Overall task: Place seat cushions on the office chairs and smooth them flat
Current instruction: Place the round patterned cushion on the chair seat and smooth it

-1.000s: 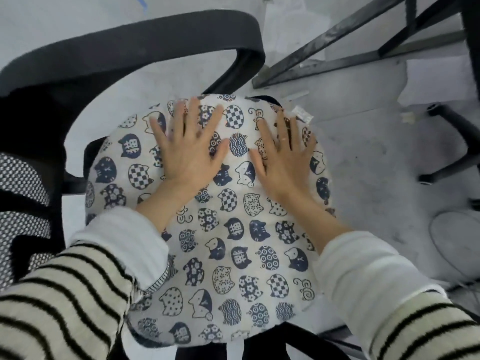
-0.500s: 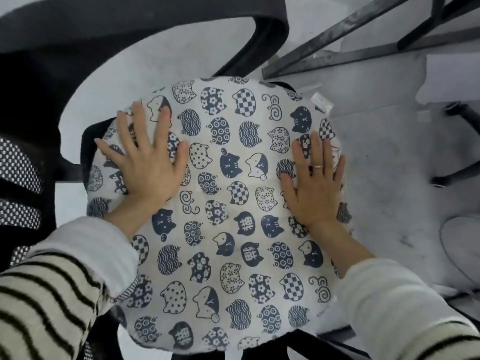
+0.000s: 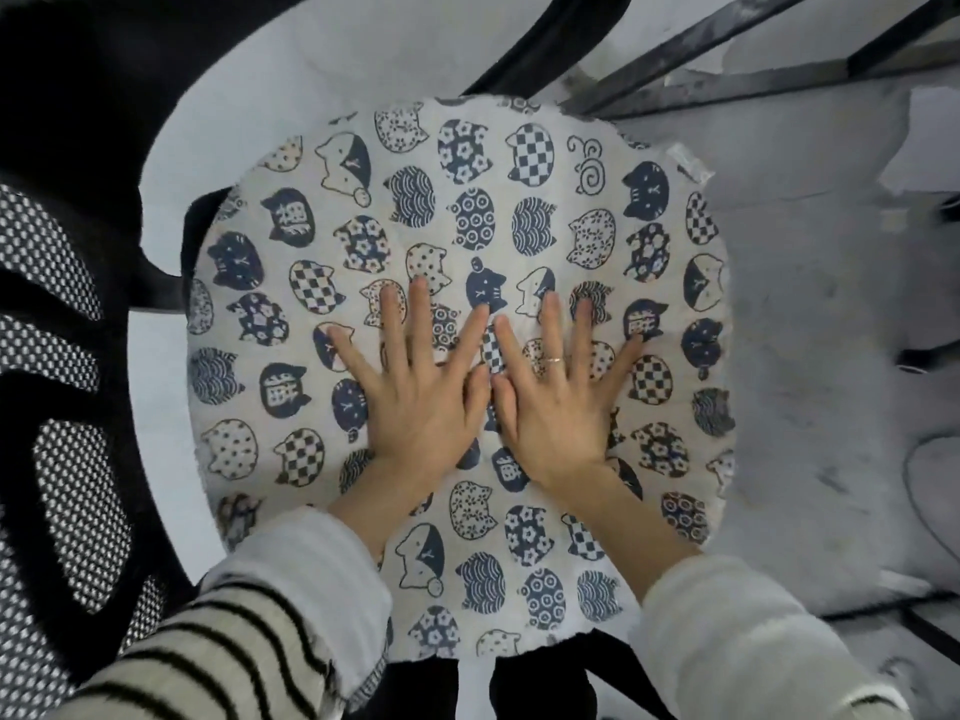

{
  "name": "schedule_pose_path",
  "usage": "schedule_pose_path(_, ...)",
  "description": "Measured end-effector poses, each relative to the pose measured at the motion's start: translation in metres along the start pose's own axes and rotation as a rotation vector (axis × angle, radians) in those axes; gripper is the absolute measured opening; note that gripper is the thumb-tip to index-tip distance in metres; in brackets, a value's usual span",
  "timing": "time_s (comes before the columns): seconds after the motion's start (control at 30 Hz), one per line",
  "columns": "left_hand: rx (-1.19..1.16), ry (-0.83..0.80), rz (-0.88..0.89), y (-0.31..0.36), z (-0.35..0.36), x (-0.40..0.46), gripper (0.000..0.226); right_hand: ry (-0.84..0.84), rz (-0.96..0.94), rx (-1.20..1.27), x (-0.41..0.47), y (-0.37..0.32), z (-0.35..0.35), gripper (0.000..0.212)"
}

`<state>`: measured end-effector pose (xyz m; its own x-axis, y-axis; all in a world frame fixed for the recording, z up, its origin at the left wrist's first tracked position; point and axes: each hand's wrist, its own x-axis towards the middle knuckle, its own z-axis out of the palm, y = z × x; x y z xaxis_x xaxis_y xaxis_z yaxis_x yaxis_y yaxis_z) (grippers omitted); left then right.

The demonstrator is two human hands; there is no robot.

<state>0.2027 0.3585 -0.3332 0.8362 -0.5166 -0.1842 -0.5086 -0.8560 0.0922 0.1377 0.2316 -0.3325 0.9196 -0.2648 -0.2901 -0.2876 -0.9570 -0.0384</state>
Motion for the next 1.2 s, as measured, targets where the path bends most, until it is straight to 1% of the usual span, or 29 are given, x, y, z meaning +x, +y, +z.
schedule_pose_path(0.07, 0.029, 0.007, -0.009, 0.0, 0.004, 0.002, 0.055, -0.016, 0.005, -0.022, 0.005, -0.001, 0.002, 0.056)
schedule_pose_path(0.13, 0.032, -0.056, -0.042, 0.002, -0.004, 0.005, 0.055, -0.065, 0.004, -0.032, 0.006, -0.003, -0.006, 0.057)
schedule_pose_path(0.2, 0.032, -0.098, -0.038, 0.001, -0.013, 0.002, 0.056, -0.101, 0.003, -0.057, 0.004, -0.001, -0.015, 0.058)
schedule_pose_path(0.27, 0.049, -0.13, -0.028, -0.013, -0.026, -0.003, 0.058, -0.154, -0.037, -0.071, 0.0, 0.009, -0.026, 0.057)
schedule_pose_path(0.3, 0.056, -0.145, -0.055, -0.024, -0.029, -0.005, 0.059, -0.168, -0.057, -0.083, -0.002, 0.019, -0.029, 0.057)
schedule_pose_path(0.37, 0.055, -0.17, -0.182, -0.046, -0.04, -0.019, 0.062, -0.135, -0.051, -0.055, -0.015, 0.039, -0.036, 0.058)
schedule_pose_path(0.47, 0.021, -0.184, -0.395, -0.061, -0.043, -0.043, 0.065, -0.115, 0.043, 0.042, -0.039, 0.063, -0.035, 0.063)
schedule_pose_path(0.53, -0.014, -0.189, -0.468, -0.057, -0.04, -0.051, 0.065, -0.109, 0.048, 0.042, -0.046, 0.067, -0.026, 0.071)
schedule_pose_path(0.6, -0.035, -0.196, -0.479, -0.054, -0.032, -0.051, 0.065, -0.077, 0.028, 0.031, -0.044, 0.067, -0.018, 0.075)
schedule_pose_path(0.7, -0.023, -0.183, -0.479, -0.054, -0.018, -0.046, 0.065, -0.002, 0.019, 0.01, -0.038, 0.065, -0.003, 0.074)
schedule_pose_path(0.8, 0.01, -0.163, -0.507, -0.054, -0.004, -0.046, 0.064, 0.034, 0.022, 0.004, -0.035, 0.066, 0.007, 0.075)
schedule_pose_path(0.87, 0.002, -0.158, -0.508, -0.052, -0.008, -0.048, 0.064, 0.036, 0.02, 0.009, -0.036, 0.066, 0.004, 0.074)
schedule_pose_path(1.0, -0.024, -0.168, -0.514, -0.045, -0.021, -0.051, 0.063, -0.028, 0.043, 0.007, -0.039, 0.06, -0.012, 0.073)
schedule_pose_path(1.1, -0.055, -0.186, -0.524, -0.017, -0.029, -0.064, 0.06, -0.137, 0.061, 0.007, -0.05, 0.042, -0.032, 0.066)
schedule_pose_path(1.2, -0.065, -0.227, -0.439, 0.025, -0.027, -0.089, 0.057, -0.274, -0.102, -0.028, -0.074, 0.017, -0.034, 0.059)
